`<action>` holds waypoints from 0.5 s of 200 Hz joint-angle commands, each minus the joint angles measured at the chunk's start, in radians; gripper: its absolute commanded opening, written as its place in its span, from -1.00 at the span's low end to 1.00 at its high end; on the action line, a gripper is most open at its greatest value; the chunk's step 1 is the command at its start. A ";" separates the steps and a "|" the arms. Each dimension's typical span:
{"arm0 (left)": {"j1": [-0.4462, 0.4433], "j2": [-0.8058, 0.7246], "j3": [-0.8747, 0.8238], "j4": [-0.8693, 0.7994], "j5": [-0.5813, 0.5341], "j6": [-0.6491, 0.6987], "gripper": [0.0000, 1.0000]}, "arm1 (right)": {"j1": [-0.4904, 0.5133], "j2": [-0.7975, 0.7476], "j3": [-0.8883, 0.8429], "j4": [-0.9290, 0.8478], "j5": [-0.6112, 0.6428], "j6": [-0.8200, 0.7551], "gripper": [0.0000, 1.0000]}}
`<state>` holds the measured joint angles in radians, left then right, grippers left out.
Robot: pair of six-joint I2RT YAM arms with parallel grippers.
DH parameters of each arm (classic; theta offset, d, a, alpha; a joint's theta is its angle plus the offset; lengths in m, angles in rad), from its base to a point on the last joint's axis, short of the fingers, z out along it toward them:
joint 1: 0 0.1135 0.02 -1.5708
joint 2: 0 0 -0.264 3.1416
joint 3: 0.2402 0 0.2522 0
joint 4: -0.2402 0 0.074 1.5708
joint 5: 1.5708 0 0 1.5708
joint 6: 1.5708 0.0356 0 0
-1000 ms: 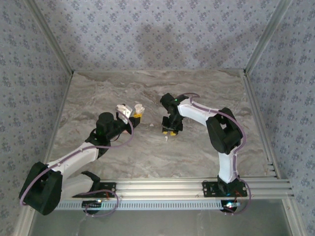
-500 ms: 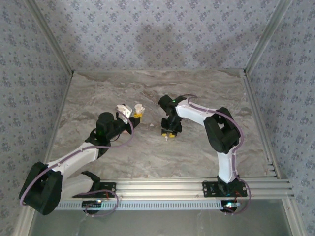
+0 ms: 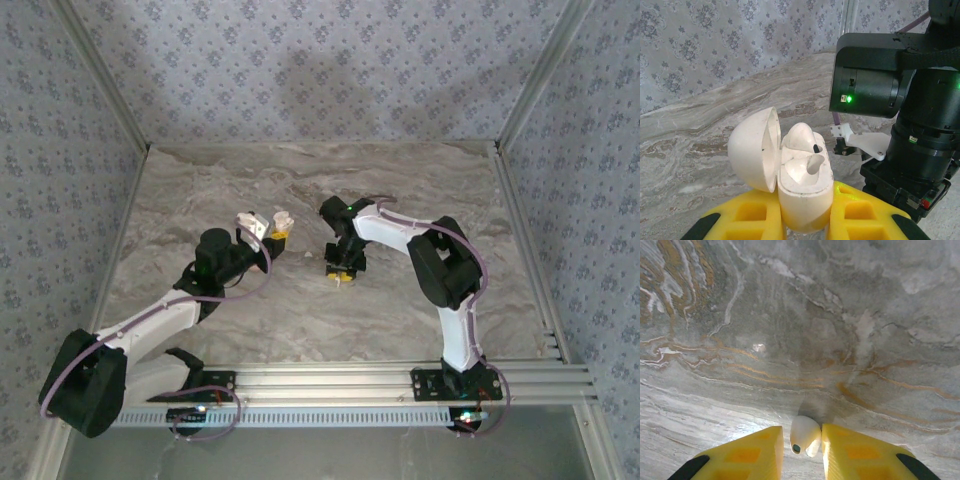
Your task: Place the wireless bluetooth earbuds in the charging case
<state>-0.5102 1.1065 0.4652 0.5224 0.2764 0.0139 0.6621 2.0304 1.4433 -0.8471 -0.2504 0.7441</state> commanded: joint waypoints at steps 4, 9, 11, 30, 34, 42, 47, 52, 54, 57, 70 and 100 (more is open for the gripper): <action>0.008 -0.026 -0.002 0.005 0.016 0.003 -0.73 | 0.008 0.028 0.021 -0.004 0.000 -0.006 -0.47; 0.007 -0.027 -0.002 0.005 0.016 0.003 -0.73 | 0.007 0.028 0.020 -0.005 0.003 -0.006 -0.47; 0.008 -0.027 -0.002 0.006 0.016 0.003 -0.73 | 0.007 0.028 0.020 -0.005 0.004 -0.005 -0.48; 0.008 -0.025 -0.002 0.005 0.016 0.004 -0.73 | 0.008 0.030 0.016 -0.001 0.008 -0.006 -0.51; 0.008 -0.025 -0.002 0.004 0.016 0.004 -0.73 | 0.008 0.030 0.016 -0.001 0.008 -0.006 -0.51; 0.008 -0.025 -0.002 0.003 0.016 0.004 -0.73 | 0.008 0.032 0.017 -0.001 0.011 -0.007 -0.52; 0.009 -0.025 -0.002 0.002 0.016 0.003 -0.73 | 0.008 0.034 0.018 -0.002 0.014 -0.009 -0.52; 0.008 -0.025 -0.002 0.002 0.016 0.004 -0.73 | 0.008 0.037 0.019 -0.003 0.016 -0.010 -0.52; 0.008 -0.025 -0.002 0.003 0.016 0.005 -0.73 | 0.008 0.038 0.020 -0.005 0.018 -0.012 -0.52; 0.009 -0.025 -0.002 0.003 0.015 0.005 -0.73 | 0.008 0.040 0.020 -0.007 0.020 -0.013 -0.52; 0.008 -0.026 -0.002 0.000 0.016 0.007 -0.73 | 0.009 0.048 0.025 -0.013 0.029 -0.018 -0.53; 0.008 -0.025 0.000 -0.005 0.020 0.010 -0.73 | 0.009 0.033 0.016 0.009 0.033 -0.014 -0.57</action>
<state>-0.5102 1.1065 0.4652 0.5179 0.2764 0.0143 0.6636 2.0457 1.4517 -0.8379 -0.2493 0.7368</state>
